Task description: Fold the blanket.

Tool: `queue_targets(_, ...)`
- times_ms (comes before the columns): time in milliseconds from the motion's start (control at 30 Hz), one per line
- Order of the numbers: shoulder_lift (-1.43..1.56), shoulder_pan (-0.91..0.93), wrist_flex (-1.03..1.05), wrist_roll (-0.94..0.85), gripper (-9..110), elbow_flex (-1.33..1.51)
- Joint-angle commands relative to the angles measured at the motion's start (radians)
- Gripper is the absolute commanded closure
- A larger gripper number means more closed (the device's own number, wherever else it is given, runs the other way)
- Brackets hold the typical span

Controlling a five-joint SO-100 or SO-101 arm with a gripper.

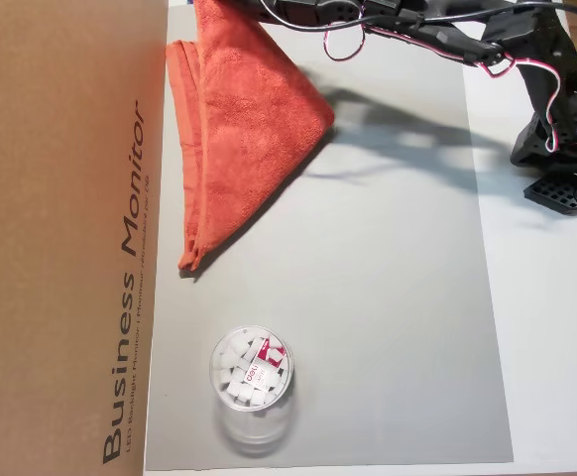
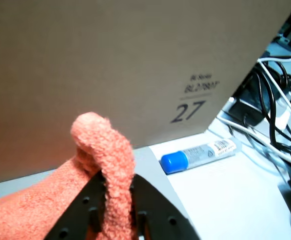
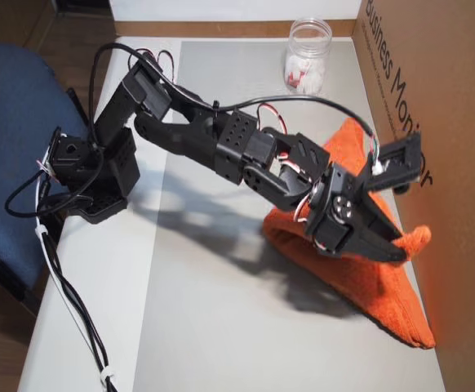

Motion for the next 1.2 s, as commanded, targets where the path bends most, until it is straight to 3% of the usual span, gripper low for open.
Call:
queue_targets(0,-0.021,0.029,-0.025,0.014,102,-0.080)
queue_targets(867,-0.225,0.006,-0.028,0.103,102,-0.267)
queue_targets(1167,-0.319,0.009,-0.150,0.103,102,-0.311)
